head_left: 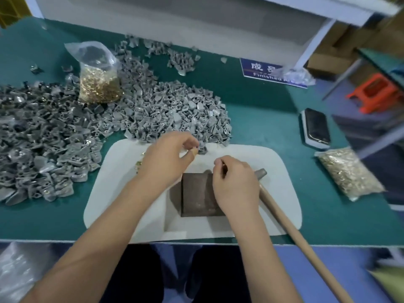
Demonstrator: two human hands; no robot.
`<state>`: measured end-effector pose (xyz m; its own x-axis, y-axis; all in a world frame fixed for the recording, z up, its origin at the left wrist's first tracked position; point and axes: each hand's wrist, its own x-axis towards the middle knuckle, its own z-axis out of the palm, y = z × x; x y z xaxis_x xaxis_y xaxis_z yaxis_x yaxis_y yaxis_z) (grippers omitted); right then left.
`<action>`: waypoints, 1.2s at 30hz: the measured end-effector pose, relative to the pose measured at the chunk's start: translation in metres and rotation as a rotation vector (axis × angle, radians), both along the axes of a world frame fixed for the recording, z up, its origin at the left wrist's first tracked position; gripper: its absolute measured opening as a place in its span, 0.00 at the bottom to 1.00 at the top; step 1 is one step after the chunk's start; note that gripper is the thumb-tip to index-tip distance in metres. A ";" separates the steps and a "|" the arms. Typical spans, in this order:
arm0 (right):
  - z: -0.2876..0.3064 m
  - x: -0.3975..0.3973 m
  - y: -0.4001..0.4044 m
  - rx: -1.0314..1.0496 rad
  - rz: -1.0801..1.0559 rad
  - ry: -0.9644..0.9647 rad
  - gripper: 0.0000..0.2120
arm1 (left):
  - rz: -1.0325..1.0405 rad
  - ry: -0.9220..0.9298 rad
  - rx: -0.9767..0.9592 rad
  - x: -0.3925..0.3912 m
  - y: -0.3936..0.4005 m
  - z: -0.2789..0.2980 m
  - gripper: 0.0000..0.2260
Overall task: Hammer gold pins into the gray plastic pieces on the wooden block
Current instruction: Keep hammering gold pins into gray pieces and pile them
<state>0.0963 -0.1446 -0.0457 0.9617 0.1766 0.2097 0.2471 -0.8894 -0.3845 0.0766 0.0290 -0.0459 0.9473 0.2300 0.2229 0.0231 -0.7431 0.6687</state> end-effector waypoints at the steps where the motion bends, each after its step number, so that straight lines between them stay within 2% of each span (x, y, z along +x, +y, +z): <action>1: 0.001 -0.001 0.000 -0.030 0.000 -0.018 0.15 | 0.001 0.041 0.109 0.009 0.001 0.002 0.06; 3: 0.001 -0.001 -0.001 -0.021 0.014 -0.037 0.16 | 0.024 0.120 0.317 0.022 0.002 0.004 0.10; 5: 0.001 -0.002 -0.002 0.025 0.035 -0.040 0.16 | 0.041 0.164 0.381 0.029 0.002 0.003 0.10; 10: 0.003 -0.001 -0.003 0.018 0.055 -0.052 0.15 | -0.002 0.177 0.237 0.034 0.003 0.000 0.07; 15: 0.003 -0.002 -0.004 0.041 0.058 -0.039 0.15 | -0.078 0.192 0.130 0.018 0.000 -0.002 0.12; 21: 0.002 -0.003 -0.004 0.027 0.060 -0.042 0.16 | -0.214 0.360 0.230 0.012 0.001 0.015 0.11; 24: 0.003 -0.004 -0.003 0.028 0.059 -0.044 0.16 | -0.213 0.369 0.235 0.011 -0.001 0.021 0.12; 28: 0.003 -0.004 -0.004 0.041 0.063 -0.050 0.15 | -0.136 0.224 0.160 0.002 -0.002 0.020 0.10; 32: 0.003 -0.006 -0.006 0.064 0.073 -0.066 0.15 | -0.003 -0.039 -0.100 -0.026 0.008 0.015 0.10; 36: 0.005 -0.001 -0.001 -0.027 0.133 0.000 0.13 | 0.093 -0.095 -0.336 -0.071 0.014 -0.012 0.12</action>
<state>0.0956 -0.1459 -0.0406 0.9294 0.3083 0.2028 0.3636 -0.8589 -0.3607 0.0061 0.0428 -0.0576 0.8973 0.3900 0.2066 0.0062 -0.4793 0.8776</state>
